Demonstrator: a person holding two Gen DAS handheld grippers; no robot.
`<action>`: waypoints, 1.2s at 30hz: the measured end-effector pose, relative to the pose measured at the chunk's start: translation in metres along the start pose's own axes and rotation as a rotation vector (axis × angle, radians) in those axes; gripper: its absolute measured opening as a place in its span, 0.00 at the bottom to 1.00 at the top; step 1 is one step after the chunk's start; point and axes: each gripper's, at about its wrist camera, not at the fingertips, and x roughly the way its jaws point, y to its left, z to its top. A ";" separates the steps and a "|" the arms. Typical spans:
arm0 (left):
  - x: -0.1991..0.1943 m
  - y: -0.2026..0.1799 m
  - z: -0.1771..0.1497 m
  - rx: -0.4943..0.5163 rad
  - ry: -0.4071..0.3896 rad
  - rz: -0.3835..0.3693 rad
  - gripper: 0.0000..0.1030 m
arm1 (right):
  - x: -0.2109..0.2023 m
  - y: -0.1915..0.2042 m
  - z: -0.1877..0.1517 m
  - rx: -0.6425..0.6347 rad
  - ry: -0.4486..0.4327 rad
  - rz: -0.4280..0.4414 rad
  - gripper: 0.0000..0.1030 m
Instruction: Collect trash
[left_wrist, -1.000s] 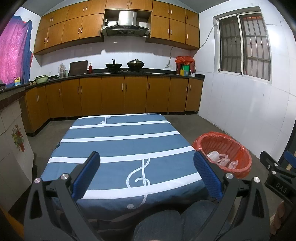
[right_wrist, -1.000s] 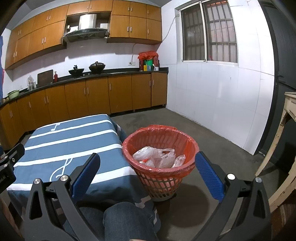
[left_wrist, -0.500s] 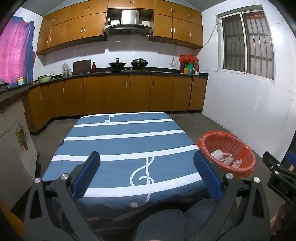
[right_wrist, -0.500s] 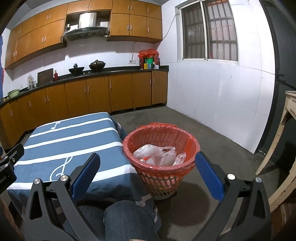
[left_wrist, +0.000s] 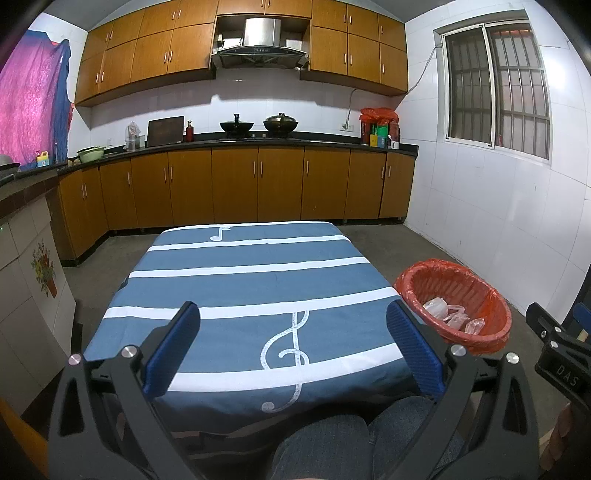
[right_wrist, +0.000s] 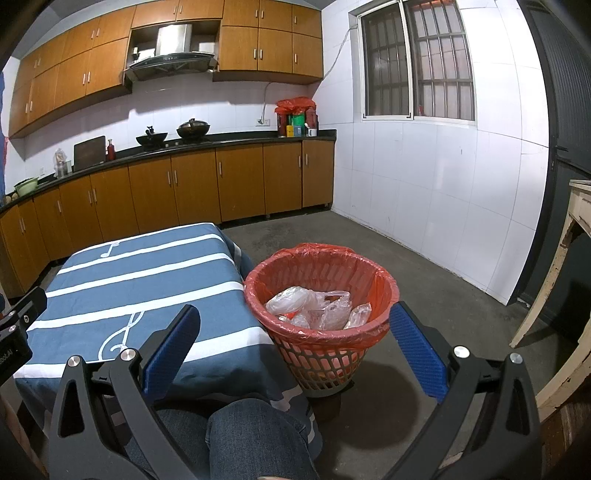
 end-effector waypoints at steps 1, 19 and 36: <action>0.000 0.000 0.000 0.000 0.000 0.000 0.96 | 0.000 0.000 0.000 0.000 0.000 0.000 0.98; 0.000 -0.001 0.000 0.002 0.001 0.000 0.96 | 0.001 0.000 -0.001 0.001 0.003 0.000 0.98; 0.005 -0.001 -0.006 0.007 0.008 -0.006 0.96 | 0.001 -0.002 -0.001 0.002 0.005 0.000 0.98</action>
